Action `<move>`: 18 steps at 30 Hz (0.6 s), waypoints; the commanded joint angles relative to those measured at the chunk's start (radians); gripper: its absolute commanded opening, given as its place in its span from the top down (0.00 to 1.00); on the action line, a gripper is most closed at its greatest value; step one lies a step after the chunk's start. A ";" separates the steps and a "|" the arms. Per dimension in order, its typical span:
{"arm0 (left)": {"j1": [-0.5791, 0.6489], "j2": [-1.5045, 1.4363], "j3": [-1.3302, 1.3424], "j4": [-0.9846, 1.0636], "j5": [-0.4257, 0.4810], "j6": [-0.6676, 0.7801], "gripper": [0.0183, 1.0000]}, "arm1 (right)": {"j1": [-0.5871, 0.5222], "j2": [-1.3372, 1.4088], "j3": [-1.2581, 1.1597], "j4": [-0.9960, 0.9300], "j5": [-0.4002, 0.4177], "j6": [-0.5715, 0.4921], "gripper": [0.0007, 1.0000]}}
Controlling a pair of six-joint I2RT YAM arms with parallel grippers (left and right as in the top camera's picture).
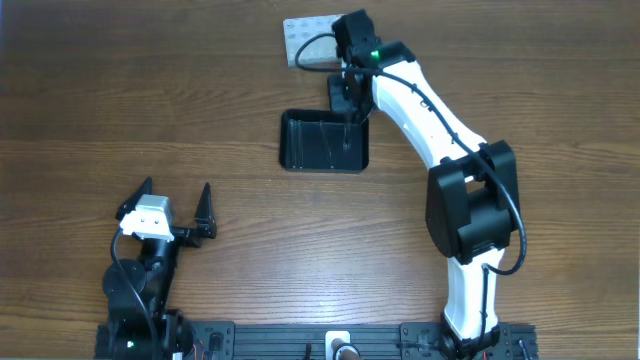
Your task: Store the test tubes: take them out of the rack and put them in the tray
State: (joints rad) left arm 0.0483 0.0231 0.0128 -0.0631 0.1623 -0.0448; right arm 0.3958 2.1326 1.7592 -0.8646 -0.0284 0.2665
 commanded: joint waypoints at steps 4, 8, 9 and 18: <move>0.006 -0.007 -0.007 0.003 0.016 0.011 0.00 | 0.007 0.002 -0.085 0.040 -0.009 0.010 0.87; 0.006 -0.007 -0.007 0.003 0.016 0.011 0.00 | 0.007 0.002 -0.087 0.051 -0.010 0.010 0.88; 0.006 -0.007 -0.007 0.003 0.016 0.011 0.00 | 0.007 0.002 -0.087 0.054 -0.013 0.010 0.87; 0.006 -0.007 -0.007 0.003 0.016 0.011 0.00 | 0.011 0.002 -0.087 0.042 -0.041 0.010 0.71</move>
State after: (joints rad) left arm 0.0483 0.0231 0.0128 -0.0631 0.1623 -0.0448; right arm 0.4000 2.1326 1.6791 -0.8169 -0.0532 0.2802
